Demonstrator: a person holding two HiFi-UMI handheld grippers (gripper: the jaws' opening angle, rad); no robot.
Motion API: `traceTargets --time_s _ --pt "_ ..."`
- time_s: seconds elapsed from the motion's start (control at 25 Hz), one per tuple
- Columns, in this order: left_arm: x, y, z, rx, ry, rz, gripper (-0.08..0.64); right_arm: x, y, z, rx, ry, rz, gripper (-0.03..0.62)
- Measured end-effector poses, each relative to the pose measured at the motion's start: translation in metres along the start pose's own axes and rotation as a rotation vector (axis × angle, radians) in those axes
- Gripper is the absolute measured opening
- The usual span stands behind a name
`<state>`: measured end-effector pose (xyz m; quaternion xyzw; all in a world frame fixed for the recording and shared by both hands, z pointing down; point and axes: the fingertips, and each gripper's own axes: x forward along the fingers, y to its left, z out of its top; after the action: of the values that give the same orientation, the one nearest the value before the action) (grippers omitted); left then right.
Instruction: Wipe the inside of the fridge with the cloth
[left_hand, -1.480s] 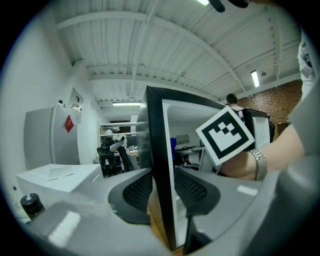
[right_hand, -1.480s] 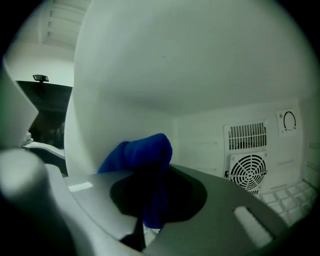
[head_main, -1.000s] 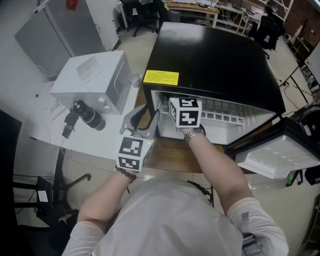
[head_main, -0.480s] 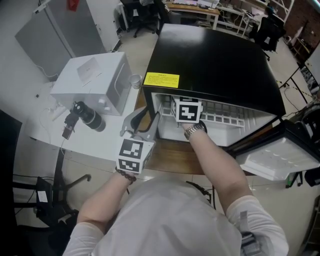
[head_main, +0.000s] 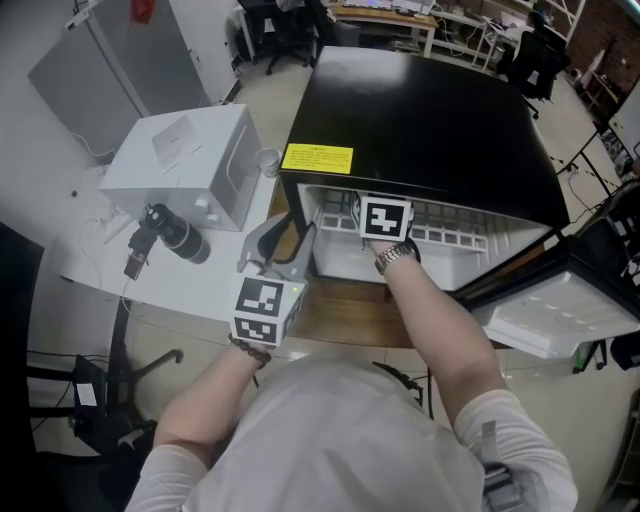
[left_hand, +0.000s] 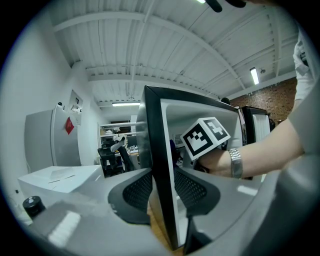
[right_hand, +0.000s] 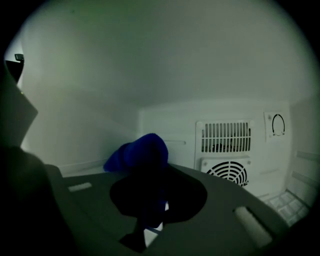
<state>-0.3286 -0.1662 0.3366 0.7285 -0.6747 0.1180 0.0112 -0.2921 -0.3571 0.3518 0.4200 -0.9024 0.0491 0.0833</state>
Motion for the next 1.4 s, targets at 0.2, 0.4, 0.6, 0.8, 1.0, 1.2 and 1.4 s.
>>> traceTargets --time_s 0.2,0.4,0.6,0.8,1.0,1.2,1.4 --pt "0.0 0.0 0.0 -0.001 0.002 0.005 0.13 -0.004 -0.013 -0.001 -0.006 0.004 -0.027 0.037" --pt "0.0 0.0 0.0 -0.003 0.003 0.011 0.13 -0.009 -0.026 -0.002 -0.006 0.01 -0.052 0.037" --pt "0.0 0.0 0.002 -0.012 -0.002 0.018 0.13 -0.014 -0.037 -0.003 -0.001 0.012 -0.07 0.037" --pt "-0.001 0.001 0.004 -0.021 -0.006 0.026 0.13 -0.019 -0.047 -0.004 0.004 0.011 -0.086 0.037" --pt "-0.001 0.001 0.004 -0.027 -0.002 0.034 0.13 -0.025 -0.06 -0.004 0.003 0.011 -0.109 0.037" --pt "-0.001 0.001 0.005 -0.029 -0.005 0.038 0.13 -0.032 -0.071 -0.005 0.008 0.011 -0.126 0.037" --pt "0.0 0.002 0.004 -0.04 0.0 0.046 0.13 -0.038 -0.085 -0.006 0.01 0.011 -0.148 0.037"
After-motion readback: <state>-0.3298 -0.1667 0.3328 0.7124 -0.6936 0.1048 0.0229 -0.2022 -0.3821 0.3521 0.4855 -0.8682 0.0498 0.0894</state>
